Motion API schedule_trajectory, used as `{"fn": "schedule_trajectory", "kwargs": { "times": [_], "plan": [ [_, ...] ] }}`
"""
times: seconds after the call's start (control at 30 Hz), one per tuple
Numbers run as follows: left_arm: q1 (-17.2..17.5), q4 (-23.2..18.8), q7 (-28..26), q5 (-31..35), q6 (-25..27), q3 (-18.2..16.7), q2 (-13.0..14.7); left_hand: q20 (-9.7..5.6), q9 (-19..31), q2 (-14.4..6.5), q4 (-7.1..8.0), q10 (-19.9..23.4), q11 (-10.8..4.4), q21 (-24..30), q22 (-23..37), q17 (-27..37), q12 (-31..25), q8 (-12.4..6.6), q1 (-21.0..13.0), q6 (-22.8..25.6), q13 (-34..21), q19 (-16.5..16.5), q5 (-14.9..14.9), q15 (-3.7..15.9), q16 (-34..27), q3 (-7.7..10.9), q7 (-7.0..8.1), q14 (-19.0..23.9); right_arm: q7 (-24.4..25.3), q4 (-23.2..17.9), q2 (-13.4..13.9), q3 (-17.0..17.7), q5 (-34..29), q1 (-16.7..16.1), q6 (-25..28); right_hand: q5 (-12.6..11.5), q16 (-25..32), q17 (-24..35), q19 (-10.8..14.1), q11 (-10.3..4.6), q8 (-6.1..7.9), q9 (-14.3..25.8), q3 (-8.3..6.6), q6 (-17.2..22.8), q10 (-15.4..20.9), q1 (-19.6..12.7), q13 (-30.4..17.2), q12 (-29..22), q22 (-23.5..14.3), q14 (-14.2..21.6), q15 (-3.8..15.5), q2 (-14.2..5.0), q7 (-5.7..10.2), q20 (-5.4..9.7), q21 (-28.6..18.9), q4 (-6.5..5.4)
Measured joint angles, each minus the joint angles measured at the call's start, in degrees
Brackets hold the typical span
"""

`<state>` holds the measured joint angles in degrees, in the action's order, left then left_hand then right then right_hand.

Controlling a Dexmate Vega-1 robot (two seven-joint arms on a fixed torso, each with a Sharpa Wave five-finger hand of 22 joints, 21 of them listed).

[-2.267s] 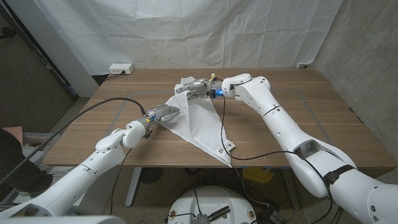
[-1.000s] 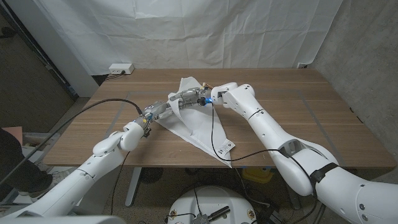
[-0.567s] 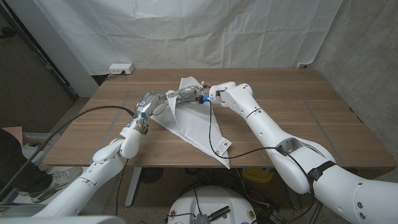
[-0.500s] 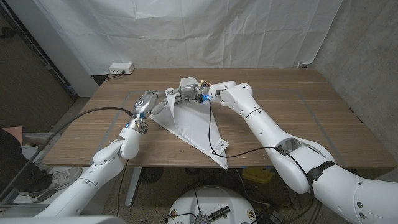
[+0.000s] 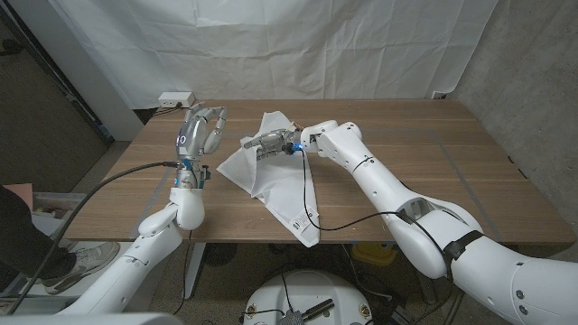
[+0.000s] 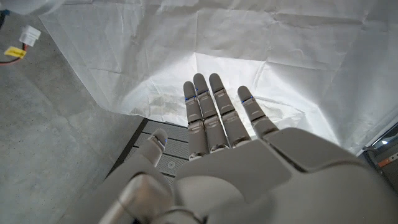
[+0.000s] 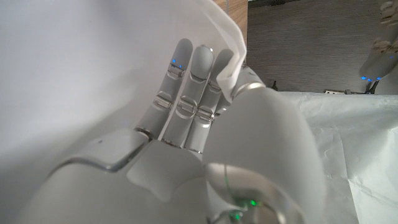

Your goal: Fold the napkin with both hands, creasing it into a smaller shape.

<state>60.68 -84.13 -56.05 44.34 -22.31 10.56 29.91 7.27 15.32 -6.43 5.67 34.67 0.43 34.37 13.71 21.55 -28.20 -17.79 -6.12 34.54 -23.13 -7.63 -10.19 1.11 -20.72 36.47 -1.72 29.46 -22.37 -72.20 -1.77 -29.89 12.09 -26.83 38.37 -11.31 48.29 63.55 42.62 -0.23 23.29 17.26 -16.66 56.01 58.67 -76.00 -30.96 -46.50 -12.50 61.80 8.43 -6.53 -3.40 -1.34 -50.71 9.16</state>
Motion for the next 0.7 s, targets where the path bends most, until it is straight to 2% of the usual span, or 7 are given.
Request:
{"fn": "schedule_trajectory", "kwargs": {
  "times": [0.13, 0.3, 0.53, 0.7],
  "plan": [
    [-0.4, 0.4, -1.6, 0.1, -1.4, -0.2, -0.1, -1.06, -0.5, -0.2, -0.29, -5.9, -0.68, 0.2, 0.0, -1.7, 1.7, 2.09, -0.6, -4.5, -0.6, 2.1, 0.0, 0.41, 3.7, 1.14, 1.59, -4.7, 0.0, 0.6, -0.4, -0.1, -0.1, 0.3, -0.4, 0.0, -0.2, -0.1, 0.0, 0.0, -0.05, 0.1, 0.0, 0.0, 0.0, 0.0, 0.0, 0.2, 0.0, 0.0, 0.0, 0.0, 0.0, 0.0, -0.3, 0.0],
    [-0.9, 0.6, -2.0, -1.0, -3.9, -0.4, -0.1, -1.94, -1.8, -0.4, -0.77, -10.4, -1.29, 0.2, -0.1, -4.9, 5.2, 4.21, -1.5, -8.0, 0.7, 4.5, 0.0, 0.67, 7.0, 2.37, 3.25, -8.8, 0.2, 0.8, -0.6, -0.7, -0.6, 0.4, -1.2, 0.0, -0.4, -0.4, -0.5, 0.0, -0.14, 0.1, 0.0, 0.2, 0.0, 0.0, 0.0, 0.4, 0.3, 0.1, -0.07, 0.0, 0.22, 0.1, -0.7, 0.0],
    [-1.2, 0.6, -1.5, -2.8, -6.5, -1.3, -0.4, -2.14, -2.3, -0.4, -1.01, -11.4, -1.46, 0.2, -0.3, -6.1, 6.0, 4.49, -1.5, -8.9, 1.4, 5.2, 0.0, 0.74, 7.9, 2.61, 3.35, -9.7, 1.5, -0.8, -0.4, -2.3, -2.4, 0.0, -3.0, 0.0, -0.4, -0.3, -0.6, 0.0, -0.16, 0.2, 0.23, 0.2, 0.0, 0.0, 0.1, 0.4, 0.4, 0.1, -0.05, 0.01, 0.21, 0.01, -1.2, -0.23],
    [-1.3, 0.6, -1.5, -3.3, -7.9, -1.5, -0.6, -1.84, -2.4, -0.4, -1.01, -11.4, -1.46, 0.2, -0.4, -6.4, 6.4, 4.88, -1.4, -8.9, 1.6, 5.5, 0.0, 0.82, 7.9, 2.61, 3.34, -9.7, 2.6, -3.9, 1.0, -6.1, -4.0, -0.7, -4.0, 0.0, -1.1, -1.3, -1.2, 0.0, -0.31, 0.2, 0.47, 0.4, 0.0, 0.0, 0.1, 0.8, 0.5, 0.2, -0.06, 0.01, 0.41, 0.28, -1.8, -0.47]
  ]
}}
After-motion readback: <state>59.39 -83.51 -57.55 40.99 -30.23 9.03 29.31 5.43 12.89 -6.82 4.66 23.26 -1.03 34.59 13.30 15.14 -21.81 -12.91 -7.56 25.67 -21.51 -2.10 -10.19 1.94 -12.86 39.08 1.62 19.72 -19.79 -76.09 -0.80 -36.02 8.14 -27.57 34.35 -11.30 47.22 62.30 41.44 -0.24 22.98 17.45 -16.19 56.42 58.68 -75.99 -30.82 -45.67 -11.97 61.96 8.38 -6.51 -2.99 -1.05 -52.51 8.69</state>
